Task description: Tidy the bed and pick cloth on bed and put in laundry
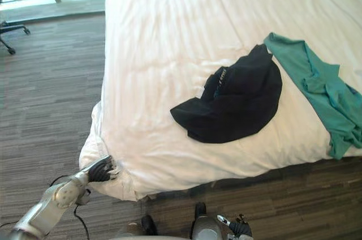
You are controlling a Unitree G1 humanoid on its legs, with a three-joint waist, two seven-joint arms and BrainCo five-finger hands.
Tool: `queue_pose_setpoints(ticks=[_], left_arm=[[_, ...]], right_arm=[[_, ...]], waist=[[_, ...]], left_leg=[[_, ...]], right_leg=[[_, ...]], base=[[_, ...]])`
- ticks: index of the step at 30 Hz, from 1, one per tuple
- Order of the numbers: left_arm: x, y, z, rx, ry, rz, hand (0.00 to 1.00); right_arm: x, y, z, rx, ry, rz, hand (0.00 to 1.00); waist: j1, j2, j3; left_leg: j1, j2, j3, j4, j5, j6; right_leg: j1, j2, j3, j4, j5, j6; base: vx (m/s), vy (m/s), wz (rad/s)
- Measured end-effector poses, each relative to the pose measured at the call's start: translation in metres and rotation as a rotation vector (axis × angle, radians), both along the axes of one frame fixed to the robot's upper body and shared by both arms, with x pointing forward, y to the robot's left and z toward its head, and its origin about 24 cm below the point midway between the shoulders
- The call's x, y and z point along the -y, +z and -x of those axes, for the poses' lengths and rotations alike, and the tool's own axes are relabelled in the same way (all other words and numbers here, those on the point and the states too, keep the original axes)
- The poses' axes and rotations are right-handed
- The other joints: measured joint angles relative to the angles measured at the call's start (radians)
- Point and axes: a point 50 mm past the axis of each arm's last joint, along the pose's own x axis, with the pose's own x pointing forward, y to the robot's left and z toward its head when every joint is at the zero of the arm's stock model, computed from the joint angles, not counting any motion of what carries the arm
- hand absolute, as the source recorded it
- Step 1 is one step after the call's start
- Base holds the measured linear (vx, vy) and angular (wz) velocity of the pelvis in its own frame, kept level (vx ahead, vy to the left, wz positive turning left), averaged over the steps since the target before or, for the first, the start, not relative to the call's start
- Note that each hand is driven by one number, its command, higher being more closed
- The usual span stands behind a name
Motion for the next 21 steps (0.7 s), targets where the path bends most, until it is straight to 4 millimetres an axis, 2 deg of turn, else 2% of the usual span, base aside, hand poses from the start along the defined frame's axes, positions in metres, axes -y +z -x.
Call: queue_pose_setpoints(ticks=[2,5,8,10,12,14,17,21], left_arm=[[-0.009,-0.002,0.007,-0.002,0.061,0.007,0.00],[-0.022,-0.005,0.018,0.016,0.203,0.040,0.00],[-0.028,-0.007,0.023,0.041,0.304,0.062,0.00],[-0.037,-0.016,0.032,0.030,0.419,0.065,0.00],[-0.039,-0.026,0.040,-0.008,0.495,0.083,0.00],[-0.035,-0.031,0.043,-0.020,0.528,0.109,0.00],[-0.022,-0.045,0.060,-0.038,0.640,0.172,0.00],[0.006,-0.061,0.071,-0.029,0.781,0.264,0.00]], right_arm=[[-0.001,-0.001,0.002,-0.012,0.005,-0.005,0.00],[-0.003,-0.003,0.005,-0.036,0.016,-0.008,0.00],[-0.004,-0.004,0.007,-0.046,0.014,-0.014,0.00],[-0.006,-0.005,0.008,-0.052,0.010,-0.020,0.00],[-0.007,-0.005,0.009,-0.061,0.001,-0.025,0.00],[-0.008,-0.006,0.010,-0.064,-0.017,-0.031,0.00],[-0.014,-0.006,0.009,-0.053,-0.061,-0.049,0.00],[-0.026,-0.006,0.004,-0.032,-0.104,-0.072,0.00]], waist=[[0.001,-0.003,-0.014],[0.022,-0.013,-0.042],[0.028,-0.020,-0.053],[0.040,-0.028,-0.060],[0.052,-0.033,-0.064],[0.056,-0.038,-0.069],[0.059,-0.044,-0.083],[0.061,-0.043,-0.090]], left_leg=[[0.008,-0.003,-0.022,-0.020,0.013,-0.001],[0.016,-0.013,-0.062,-0.070,0.047,-0.003],[0.014,-0.018,-0.098,-0.091,0.066,-0.003],[0.016,-0.023,-0.129,-0.110,0.083,-0.002],[0.015,-0.031,-0.158,-0.125,0.098,0.001],[0.014,-0.035,-0.176,-0.136,0.107,0.003],[0.016,-0.044,-0.200,-0.157,0.124,0.008],[0.033,-0.051,-0.202,-0.162,0.125,0.009]], right_leg=[[0.021,0.000,-0.024,-0.016,0.001,0.001],[0.044,0.001,-0.067,-0.043,0.005,0.002],[0.060,-0.002,-0.106,-0.053,0.006,0.002],[0.079,-0.003,-0.137,-0.066,0.006,0.002],[0.092,-0.008,-0.170,-0.072,0.006,0.002],[0.097,-0.010,-0.185,-0.075,0.006,0.002],[0.109,-0.016,-0.213,-0.084,0.008,0.006],[0.129,-0.021,-0.216,-0.086,0.010,0.009]], base=[[0.03,-0.026,0.30],[0.00,-0.029,0.40],[-0.01,-0.016,0.42],[-0.03,-0.015,0.42],[-0.03,0.003,0.44],[-0.02,0.013,0.34],[-0.01,0.020,0.27],[-0.01,0.029,0.03]])
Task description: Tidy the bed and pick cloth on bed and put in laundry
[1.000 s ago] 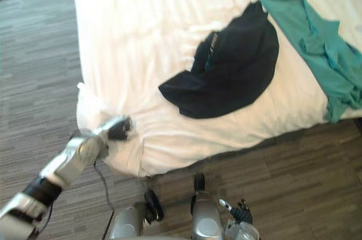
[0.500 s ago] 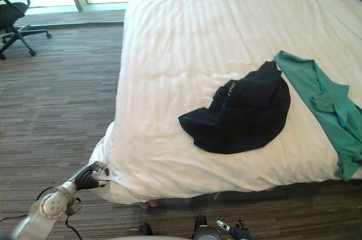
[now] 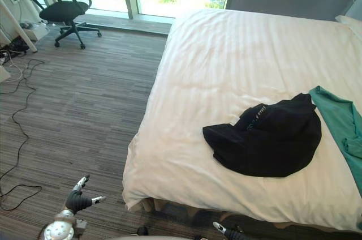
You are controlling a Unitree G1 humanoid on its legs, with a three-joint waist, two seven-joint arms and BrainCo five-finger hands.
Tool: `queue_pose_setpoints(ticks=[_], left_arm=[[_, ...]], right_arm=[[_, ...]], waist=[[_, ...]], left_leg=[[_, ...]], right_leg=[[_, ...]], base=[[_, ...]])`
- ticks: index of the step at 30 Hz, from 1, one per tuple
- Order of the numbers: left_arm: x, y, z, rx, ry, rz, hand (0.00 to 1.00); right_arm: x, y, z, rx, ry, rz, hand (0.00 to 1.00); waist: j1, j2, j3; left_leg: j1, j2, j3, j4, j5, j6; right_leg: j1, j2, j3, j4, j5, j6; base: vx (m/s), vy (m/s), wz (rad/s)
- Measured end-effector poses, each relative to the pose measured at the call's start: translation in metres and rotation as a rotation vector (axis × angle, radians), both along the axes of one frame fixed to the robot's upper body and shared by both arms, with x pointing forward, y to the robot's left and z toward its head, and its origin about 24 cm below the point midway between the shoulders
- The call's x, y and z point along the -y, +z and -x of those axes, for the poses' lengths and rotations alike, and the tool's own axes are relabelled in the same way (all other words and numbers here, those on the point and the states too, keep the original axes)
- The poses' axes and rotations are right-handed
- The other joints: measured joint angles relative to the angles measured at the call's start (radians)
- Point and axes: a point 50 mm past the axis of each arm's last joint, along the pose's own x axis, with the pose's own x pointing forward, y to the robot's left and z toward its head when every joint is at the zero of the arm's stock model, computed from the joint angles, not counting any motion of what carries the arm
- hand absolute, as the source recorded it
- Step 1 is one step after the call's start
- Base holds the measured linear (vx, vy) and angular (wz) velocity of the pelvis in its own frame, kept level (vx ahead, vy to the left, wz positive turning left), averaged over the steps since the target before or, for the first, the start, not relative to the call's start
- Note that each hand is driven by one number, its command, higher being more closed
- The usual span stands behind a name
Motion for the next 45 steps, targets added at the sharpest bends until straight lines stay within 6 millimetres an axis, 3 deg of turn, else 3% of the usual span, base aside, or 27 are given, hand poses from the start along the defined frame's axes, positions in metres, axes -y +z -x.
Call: queue_pose_setpoints(ticks=[2,9,17,23,26,33,37,39,42,43,45], left_arm=[[0.016,-0.015,0.007,-0.042,0.056,0.061,0.00],[0.045,-0.041,0.014,-0.126,0.168,0.189,0.00],[0.051,-0.052,0.016,-0.164,0.221,0.258,0.00],[0.052,-0.054,0.020,-0.172,0.248,0.289,0.00],[0.053,-0.055,0.024,-0.184,0.253,0.293,0.00],[0.061,-0.053,0.023,-0.192,0.203,0.318,0.00],[0.060,-0.051,0.025,-0.189,0.202,0.322,0.00],[0.057,-0.059,0.035,-0.232,0.232,0.331,0.00],[0.048,-0.067,0.034,-0.243,0.308,0.325,0.00],[0.046,-0.070,0.033,-0.255,0.323,0.314,0.00],[0.047,-0.070,0.032,-0.254,0.335,0.315,0.00]], right_arm=[[-0.004,0.001,-0.003,0.013,-0.021,-0.008,0.00],[-0.008,0.002,-0.002,0.015,-0.083,-0.004,0.00],[-0.001,0.002,0.006,0.009,-0.230,-0.009,0.00],[0.021,0.009,0.013,0.029,-0.360,0.061,0.00],[0.043,0.027,0.003,0.120,-0.425,0.163,0.00],[0.094,0.101,-0.027,0.420,-0.563,0.462,0.00],[0.108,0.133,-0.032,0.508,-0.602,0.598,0.00],[0.115,0.157,-0.035,0.589,-0.649,0.671,0.00],[0.115,0.190,-0.042,0.721,-0.659,0.775,0.00],[0.112,0.203,-0.048,0.790,-0.643,0.798,1.00],[0.101,0.223,-0.060,0.912,-0.580,0.815,1.00]], waist=[[-0.005,0.003,-0.006],[-0.012,0.003,-0.002],[-0.040,0.006,0.000],[-0.043,0.014,0.005],[-0.049,0.013,0.011],[-0.062,0.012,0.013],[-0.060,0.003,0.017],[-0.059,0.001,0.018],[-0.062,-0.002,0.022],[-0.065,-0.006,0.023],[-0.065,-0.013,0.025]], left_leg=[[0.014,-0.001,0.007,-0.017,0.007,0.002],[0.062,0.005,0.082,-0.047,0.008,0.000],[0.111,0.022,0.177,-0.045,-0.014,-0.016],[0.141,0.039,0.252,-0.010,-0.056,-0.025],[0.155,0.045,0.288,-0.001,-0.072,-0.030],[0.130,0.060,0.319,0.086,-0.134,-0.027],[0.121,0.061,0.318,0.096,-0.144,-0.026],[0.121,0.060,0.313,0.100,-0.152,-0.025],[0.120,0.060,0.295,0.116,-0.164,-0.023],[0.119,0.058,0.286,0.118,-0.166,-0.021],[0.117,0.053,0.268,0.120,-0.168,-0.019]], right_leg=[[0.001,0.001,0.005,0.000,0.001,0.001],[-0.003,0.013,0.074,-0.003,0.007,0.000],[-0.003,0.039,0.167,-0.018,0.019,-0.006],[-0.002,0.058,0.241,-0.015,0.022,-0.010],[-0.006,0.067,0.273,-0.014,0.022,-0.011],[-0.016,0.070,0.312,-0.015,0.020,-0.008],[-0.020,0.068,0.312,-0.014,0.020,-0.008],[-0.017,0.066,0.311,-0.014,0.017,-0.003],[-0.008,0.059,0.295,0.001,0.001,0.005],[-0.004,0.054,0.282,0.013,-0.009,0.005],[-0.005,0.046,0.271,0.030,-0.021,0.008]], base=[[-0.01,0.021,-0.09],[0.01,0.012,-0.29],[0.01,-0.010,-0.38],[0.00,-0.015,-0.38],[0.01,-0.014,-0.34],[0.03,-0.006,-0.15],[0.02,-0.002,-0.01],[0.01,-0.002,0.02],[0.00,-0.006,0.16],[-0.02,-0.006,0.21],[-0.01,-0.002,0.23]])
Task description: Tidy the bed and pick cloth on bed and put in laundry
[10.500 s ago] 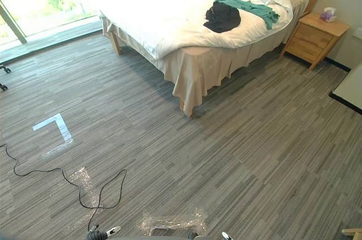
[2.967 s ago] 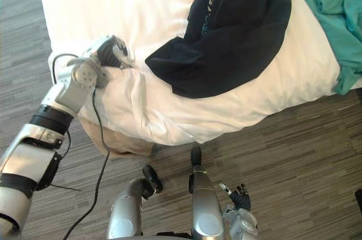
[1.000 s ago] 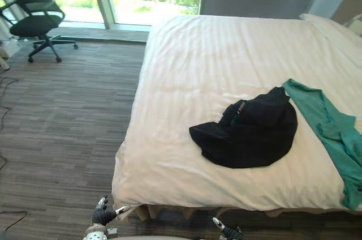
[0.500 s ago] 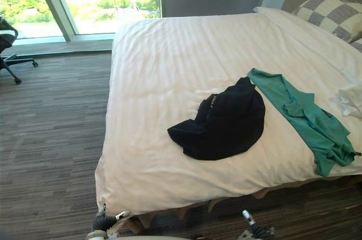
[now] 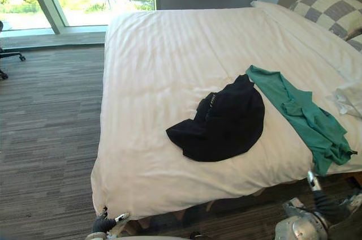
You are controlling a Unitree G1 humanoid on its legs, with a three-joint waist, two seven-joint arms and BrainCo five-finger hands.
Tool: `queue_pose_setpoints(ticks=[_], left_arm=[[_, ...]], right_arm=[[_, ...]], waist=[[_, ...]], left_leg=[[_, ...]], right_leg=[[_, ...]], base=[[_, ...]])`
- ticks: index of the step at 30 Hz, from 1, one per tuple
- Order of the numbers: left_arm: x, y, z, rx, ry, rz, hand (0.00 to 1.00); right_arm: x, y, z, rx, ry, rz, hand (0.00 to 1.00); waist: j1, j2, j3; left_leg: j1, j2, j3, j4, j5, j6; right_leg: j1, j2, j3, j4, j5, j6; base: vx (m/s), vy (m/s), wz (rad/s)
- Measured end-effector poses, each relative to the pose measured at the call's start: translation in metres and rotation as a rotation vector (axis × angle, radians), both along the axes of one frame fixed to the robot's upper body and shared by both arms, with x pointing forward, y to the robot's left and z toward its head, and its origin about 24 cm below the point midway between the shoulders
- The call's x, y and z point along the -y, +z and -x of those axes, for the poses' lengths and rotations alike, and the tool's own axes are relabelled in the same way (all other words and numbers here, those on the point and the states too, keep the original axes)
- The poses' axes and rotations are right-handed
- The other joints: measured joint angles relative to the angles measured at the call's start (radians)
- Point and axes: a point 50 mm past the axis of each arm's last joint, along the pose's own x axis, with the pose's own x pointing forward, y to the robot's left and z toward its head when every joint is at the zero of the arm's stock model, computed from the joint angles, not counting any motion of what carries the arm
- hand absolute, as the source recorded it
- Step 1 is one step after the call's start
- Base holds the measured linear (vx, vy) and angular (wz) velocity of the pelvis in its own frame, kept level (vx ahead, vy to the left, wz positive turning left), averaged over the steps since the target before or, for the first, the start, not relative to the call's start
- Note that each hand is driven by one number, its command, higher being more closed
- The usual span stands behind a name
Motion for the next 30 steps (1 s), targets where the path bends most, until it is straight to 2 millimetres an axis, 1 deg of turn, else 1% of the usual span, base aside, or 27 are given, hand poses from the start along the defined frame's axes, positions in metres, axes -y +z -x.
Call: queue_pose_setpoints(ticks=[2,4,5,6,8,9,10,13,15,19,20,21,22,23,25,26,27,30], left_arm=[[0.000,0.000,-0.001,0.002,-0.001,0.000,0.00],[0.001,0.000,-0.004,0.006,-0.005,0.002,0.00],[0.001,0.000,-0.004,0.007,-0.002,0.002,0.00],[0.000,-0.001,-0.005,0.011,-0.005,-0.001,0.00],[0.000,-0.001,-0.007,0.015,-0.007,-0.001,0.00],[0.000,-0.001,-0.007,0.015,-0.007,-0.002,0.00],[0.000,-0.002,-0.005,0.006,-0.007,-0.004,0.00],[-0.003,-0.003,-0.005,0.008,-0.013,-0.011,0.00],[-0.004,-0.003,-0.005,0.009,-0.025,-0.015,0.00],[-0.007,-0.005,-0.007,0.010,-0.011,-0.007,0.00],[-0.009,-0.004,-0.009,0.017,-0.007,-0.014,0.00],[-0.010,-0.003,-0.013,0.028,0.005,-0.019,0.00],[-0.010,-0.002,-0.015,0.035,0.013,-0.018,0.00],[-0.011,-0.001,-0.019,0.050,0.029,-0.013,0.00],[-0.012,0.001,-0.027,0.077,0.052,0.000,0.00],[-0.012,0.002,-0.028,0.083,0.059,0.001,0.00],[-0.013,0.003,-0.031,0.096,0.080,0.001,0.00],[-0.014,0.006,-0.040,0.132,0.097,-0.003,0.00]], right_arm=[[-0.010,0.013,-0.011,0.059,0.077,0.038,1.00],[-0.024,0.031,-0.027,0.129,0.185,0.108,1.00],[-0.027,0.035,-0.030,0.145,0.208,0.123,1.00],[-0.037,0.041,-0.040,0.176,0.283,0.151,1.00],[-0.048,0.046,-0.049,0.199,0.377,0.173,1.00],[-0.057,0.050,-0.058,0.221,0.457,0.187,1.00],[-0.067,0.054,-0.065,0.247,0.526,0.197,1.00],[-0.086,0.059,-0.083,0.285,0.665,0.216,1.00],[-0.108,0.059,-0.104,0.291,0.813,0.217,1.00],[-0.144,0.057,-0.125,0.322,1.026,0.158,1.00],[-0.153,0.059,-0.130,0.331,1.075,0.148,1.00],[-0.166,0.061,-0.137,0.346,1.141,0.141,1.00],[-0.171,0.062,-0.139,0.353,1.162,0.142,1.00],[-0.181,0.067,-0.143,0.374,1.212,0.141,1.00],[-0.196,0.074,-0.150,0.387,1.286,0.173,1.00],[-0.200,0.074,-0.151,0.384,1.306,0.179,1.00],[-0.208,0.075,-0.154,0.380,1.342,0.185,1.00],[-0.220,0.076,-0.157,0.372,1.392,0.194,1.00]], waist=[[0.001,-0.005,0.001],[0.005,-0.012,0.003],[0.007,-0.014,0.003],[0.016,-0.016,0.001],[0.021,-0.017,0.001],[0.027,-0.017,0.000],[0.026,-0.018,-0.005],[0.027,-0.023,-0.007],[0.027,-0.025,-0.007],[0.033,-0.027,-0.003],[0.040,-0.031,0.005],[0.059,-0.036,0.016],[0.064,-0.036,0.026],[0.071,-0.036,0.047],[0.083,-0.036,0.084],[0.087,-0.036,0.092],[0.090,-0.038,0.107],[0.123,-0.038,0.139]], left_leg=[[-0.001,-0.003,-0.008,0.003,-0.001,0.002],[-0.018,-0.007,-0.030,0.010,-0.004,0.007],[-0.019,-0.008,-0.034,0.010,-0.004,0.007],[-0.031,-0.012,-0.051,0.011,-0.004,0.008],[-0.032,-0.017,-0.061,0.009,-0.004,0.008],[-0.041,-0.022,-0.075,0.009,-0.004,0.010],[-0.056,-0.027,-0.091,0.008,-0.003,0.013],[-0.068,-0.042,-0.118,0.008,0.004,0.024],[-0.077,-0.053,-0.147,0.008,0.010,0.033],[-0.104,-0.060,-0.198,0.012,0.012,0.037],[-0.107,-0.060,-0.207,0.013,0.013,0.038],[-0.126,-0.062,-0.228,0.025,0.013,0.038],[-0.134,-0.062,-0.241,0.033,0.013,0.039],[-0.155,-0.062,-0.268,0.045,0.016,0.043],[-0.181,-0.065,-0.313,0.050,0.022,0.049],[-0.189,-0.066,-0.326,0.051,0.022,0.049],[-0.210,-0.071,-0.353,0.058,0.025,0.052],[-0.244,-0.078,-0.399,0.072,0.028,0.053]], right_leg=[[0.000,-0.006,-0.010,0.005,-0.003,0.001],[-0.001,-0.014,-0.029,0.005,-0.003,0.001],[-0.001,-0.015,-0.033,0.005,-0.003,0.001],[0.000,-0.019,-0.046,0.005,-0.003,0.001],[0.000,-0.023,-0.054,0.004,-0.004,0.002],[0.000,-0.026,-0.059,0.001,-0.004,0.002],[0.000,-0.030,-0.070,-0.006,-0.003,0.003],[0.003,-0.037,-0.082,-0.022,-0.001,0.006],[0.014,-0.044,-0.101,-0.041,0.006,0.015],[0.019,-0.048,-0.128,-0.055,0.016,0.015],[0.021,-0.048,-0.133,-0.055,0.017,0.015],[0.018,-0.048,-0.141,-0.055,0.022,0.010],[0.018,-0.048,-0.150,-0.055,0.026,0.006],[0.018,-0.047,-0.173,-0.056,0.034,0.007],[0.018,-0.051,-0.206,-0.056,0.035,0.008],[0.017,-0.051,-0.220,-0.056,0.035,0.008],[0.016,-0.055,-0.243,-0.056,0.035,0.009],[0.017,-0.057,-0.293,-0.056,0.040,0.016]], base=[[0.00,0.005,0.20],[-0.01,0.008,0.25],[-0.02,0.004,0.26],[0.00,0.003,0.21],[0.02,0.008,0.20],[0.01,0.014,0.27],[0.01,0.014,0.29],[0.05,0.014,0.28],[0.05,0.006,0.25],[0.05,0.018,0.31],[0.03,0.007,0.35],[0.02,0.008,0.31],[0.00,0.000,0.44],[-0.01,-0.007,0.49],[-0.02,-0.023,0.62],[-0.02,-0.017,0.66],[-0.01,0.002,0.61],[0.01,0.005,0.52]])
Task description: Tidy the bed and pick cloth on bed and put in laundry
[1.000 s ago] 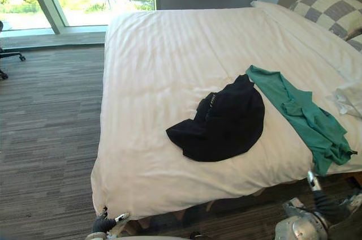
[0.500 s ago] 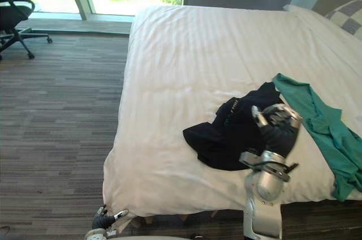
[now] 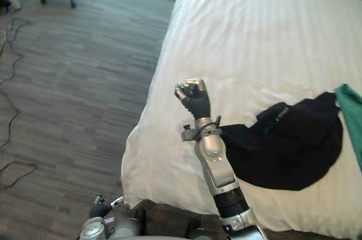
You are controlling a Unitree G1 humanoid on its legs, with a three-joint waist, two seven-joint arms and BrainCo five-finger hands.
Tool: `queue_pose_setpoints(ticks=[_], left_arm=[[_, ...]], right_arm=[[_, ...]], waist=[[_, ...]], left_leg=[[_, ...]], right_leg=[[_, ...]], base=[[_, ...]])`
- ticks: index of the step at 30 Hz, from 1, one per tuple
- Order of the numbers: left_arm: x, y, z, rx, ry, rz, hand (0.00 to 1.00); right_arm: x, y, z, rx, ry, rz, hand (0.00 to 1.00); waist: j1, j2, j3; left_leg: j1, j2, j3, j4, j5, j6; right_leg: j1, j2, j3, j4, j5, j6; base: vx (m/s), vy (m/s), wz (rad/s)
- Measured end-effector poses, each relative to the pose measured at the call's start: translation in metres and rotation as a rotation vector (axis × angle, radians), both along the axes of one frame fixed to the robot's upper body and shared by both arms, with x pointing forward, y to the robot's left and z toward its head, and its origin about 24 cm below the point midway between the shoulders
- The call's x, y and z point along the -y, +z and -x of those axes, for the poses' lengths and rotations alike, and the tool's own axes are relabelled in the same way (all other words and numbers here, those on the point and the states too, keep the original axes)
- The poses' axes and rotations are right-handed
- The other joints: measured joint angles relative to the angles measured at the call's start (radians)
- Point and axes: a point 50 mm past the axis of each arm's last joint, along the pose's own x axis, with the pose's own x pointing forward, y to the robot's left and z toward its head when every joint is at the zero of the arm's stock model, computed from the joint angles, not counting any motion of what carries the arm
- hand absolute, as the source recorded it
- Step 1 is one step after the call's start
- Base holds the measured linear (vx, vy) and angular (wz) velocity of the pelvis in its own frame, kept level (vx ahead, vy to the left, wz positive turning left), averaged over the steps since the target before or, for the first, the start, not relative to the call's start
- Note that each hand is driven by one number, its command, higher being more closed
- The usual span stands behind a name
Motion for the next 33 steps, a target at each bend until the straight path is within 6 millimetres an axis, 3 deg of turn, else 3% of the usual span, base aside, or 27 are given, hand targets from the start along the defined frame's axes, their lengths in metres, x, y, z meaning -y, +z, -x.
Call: queue_pose_setpoints(ticks=[5,6,7,8,9,12,15,18,22,28,29,33], left_arm=[[-0.008,0.005,-0.007,0.046,0.055,0.002,0.00],[-0.012,0.009,-0.015,0.078,0.070,-0.004,0.00],[-0.015,0.011,-0.018,0.089,0.072,-0.014,0.00],[-0.013,0.011,-0.017,0.088,0.082,-0.007,0.00],[-0.018,0.013,-0.020,0.097,0.072,-0.027,0.00],[-0.023,0.012,-0.019,0.075,0.049,-0.047,0.00],[-0.021,0.006,-0.012,0.026,0.048,-0.040,0.00],[-0.019,0.006,-0.015,0.024,0.035,-0.048,0.00],[-0.016,0.007,-0.018,0.042,0.014,-0.050,0.00],[-0.013,0.008,-0.022,0.053,0.011,-0.043,0.00],[-0.011,0.008,-0.024,0.057,0.009,-0.037,0.00],[-0.008,0.010,-0.030,0.084,0.006,-0.032,0.00]], right_arm=[[-0.026,-0.006,-0.001,-0.033,0.079,0.024,1.00],[-0.034,-0.004,0.000,-0.025,0.100,0.007,1.00],[-0.039,-0.003,0.000,-0.024,0.109,-0.005,1.00],[-0.049,-0.001,-0.001,-0.016,0.140,0.007,1.00],[-0.055,-0.001,-0.001,-0.021,0.154,0.002,1.00],[-0.072,-0.001,-0.001,-0.024,0.206,0.030,1.00],[-0.088,0.005,0.005,0.001,0.271,0.052,1.00],[-0.106,0.003,0.008,-0.006,0.330,0.081,1.00],[-0.114,-0.017,0.010,-0.070,0.358,0.139,1.00],[-0.117,-0.051,0.006,-0.208,0.340,0.195,1.00],[-0.121,-0.065,0.010,-0.272,0.341,0.196,1.00],[-0.118,-0.092,0.009,-0.382,0.312,0.243,1.00]], waist=[[0.019,-0.006,0.041],[0.022,-0.022,0.072],[0.026,-0.032,0.084],[0.037,-0.003,0.098],[0.055,-0.026,0.120],[0.070,-0.010,0.215],[0.085,0.012,0.258],[0.099,0.029,0.272],[0.094,0.040,0.287],[0.088,0.060,0.298],[0.092,0.068,0.302],[0.099,0.076,0.306]], left_leg=[[-0.050,-0.013,-0.068,0.094,0.000,0.000],[-0.144,-0.042,-0.065,0.229,-0.023,-0.004],[-0.150,-0.055,-0.076,0.178,-0.038,0.000],[-0.123,-0.043,-0.112,-0.038,0.114,0.016],[-0.134,-0.059,-0.109,-0.036,0.135,0.018],[-0.194,-0.065,-0.115,0.079,0.103,0.055],[-0.285,-0.054,-0.115,0.225,0.054,0.077],[-0.345,-0.030,-0.088,0.307,0.019,0.069],[-0.357,0.002,-0.063,0.300,0.022,0.061],[-0.420,0.008,-0.064,0.270,0.043,0.026],[-0.441,0.008,-0.060,0.262,0.047,0.018],[-0.490,0.004,-0.046,0.228,0.065,0.005]], right_leg=[[0.028,-0.011,-0.071,0.006,0.024,-0.006],[0.032,-0.035,-0.090,0.024,0.029,-0.006],[0.030,-0.048,-0.092,0.030,0.027,-0.005],[0.018,-0.026,-0.097,0.049,0.015,0.010],[0.004,-0.045,-0.102,0.061,0.008,0.016],[-0.037,-0.065,-0.101,0.141,0.003,0.015],[-0.127,-0.076,-0.080,0.226,-0.071,-0.003],[-0.193,-0.071,-0.076,0.259,-0.093,-0.007],[-0.232,-0.054,-0.054,0.274,-0.102,-0.021],[-0.320,-0.052,-0.052,0.292,-0.112,-0.037],[-0.356,-0.057,-0.040,0.310,-0.115,-0.042],[-0.433,-0.063,-0.027,0.325,-0.112,-0.037]], base=[[0.06,0.033,0.44],[0.04,0.073,0.36],[0.05,0.084,0.15],[0.04,0.060,-0.03],[0.06,0.065,-0.12],[0.05,0.100,0.11],[-0.06,0.064,-0.13],[-0.12,-0.025,-0.33],[-0.06,-0.073,-0.32],[-0.10,-0.013,-0.06],[-0.15,0.032,-0.09],[-0.14,0.019,-0.07]])
